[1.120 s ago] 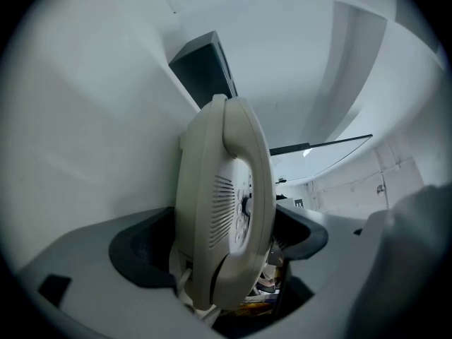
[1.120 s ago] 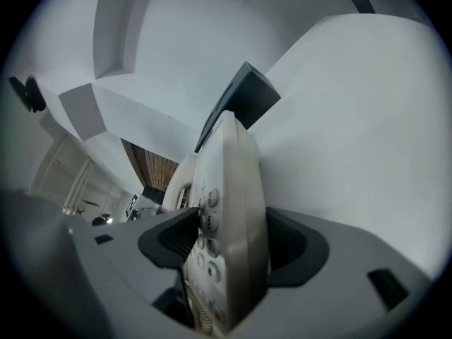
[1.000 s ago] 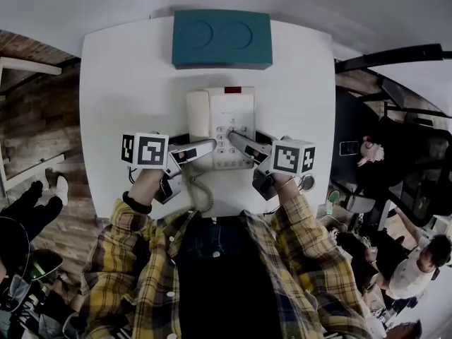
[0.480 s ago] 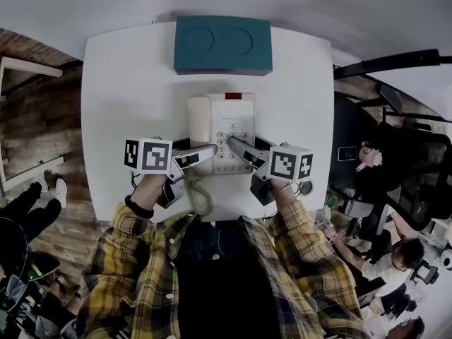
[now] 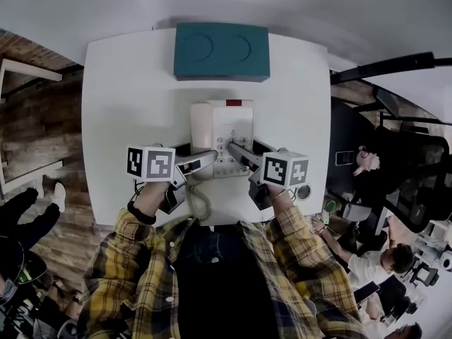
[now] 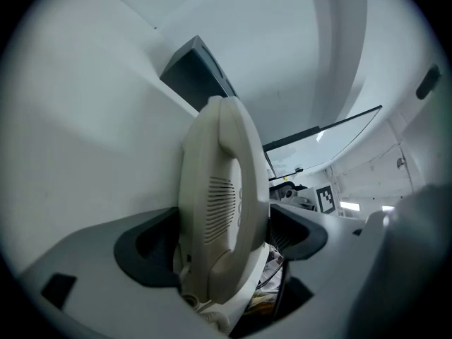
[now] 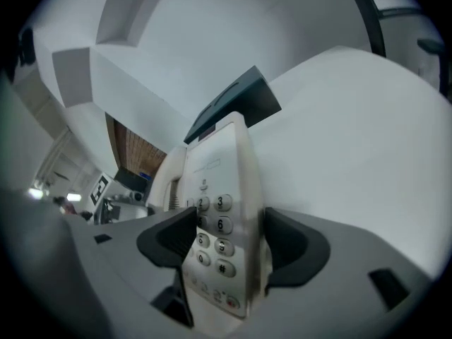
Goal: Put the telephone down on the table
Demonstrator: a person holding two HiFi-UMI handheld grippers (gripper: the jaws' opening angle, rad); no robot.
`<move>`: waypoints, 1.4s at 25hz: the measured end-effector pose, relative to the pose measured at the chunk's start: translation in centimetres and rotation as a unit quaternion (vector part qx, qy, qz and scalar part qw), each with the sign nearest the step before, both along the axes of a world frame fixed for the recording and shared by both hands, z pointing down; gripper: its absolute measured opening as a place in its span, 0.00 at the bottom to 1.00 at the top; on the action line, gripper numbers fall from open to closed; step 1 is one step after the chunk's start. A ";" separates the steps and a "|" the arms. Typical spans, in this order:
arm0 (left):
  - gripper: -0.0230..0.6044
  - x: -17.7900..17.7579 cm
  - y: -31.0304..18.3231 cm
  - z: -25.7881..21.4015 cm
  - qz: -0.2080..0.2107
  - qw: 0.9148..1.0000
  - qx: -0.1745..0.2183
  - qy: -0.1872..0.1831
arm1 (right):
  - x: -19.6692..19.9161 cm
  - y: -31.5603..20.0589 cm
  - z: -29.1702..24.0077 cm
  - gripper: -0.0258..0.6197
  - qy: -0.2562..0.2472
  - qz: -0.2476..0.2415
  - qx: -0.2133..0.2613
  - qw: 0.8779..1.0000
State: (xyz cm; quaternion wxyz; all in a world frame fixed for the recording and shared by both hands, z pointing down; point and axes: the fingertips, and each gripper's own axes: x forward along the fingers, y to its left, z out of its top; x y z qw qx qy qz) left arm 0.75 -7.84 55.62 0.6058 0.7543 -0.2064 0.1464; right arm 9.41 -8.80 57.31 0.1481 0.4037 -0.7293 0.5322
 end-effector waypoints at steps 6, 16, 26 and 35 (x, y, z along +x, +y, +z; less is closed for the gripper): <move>0.69 0.0 0.0 0.0 -0.001 1.000 0.008 -0.009 | 0.2 0.0 -0.1 0.48 0.044 -0.015 0.012 0.999; 0.69 0.1 0.1 0.4 -0.007 0.999 0.016 -0.030 | 1.1 -0.1 -0.8 0.48 0.060 -0.005 0.029 0.998; 0.69 -1.6 -0.7 -1.4 -0.031 0.997 0.054 -0.043 | 1.3 0.1 -1.9 0.48 0.072 -0.014 0.053 0.996; 0.69 -1.2 -1.5 -5.3 -0.034 0.989 0.139 -0.043 | 1.0 -0.6 -4.9 0.48 0.085 -0.022 0.105 0.991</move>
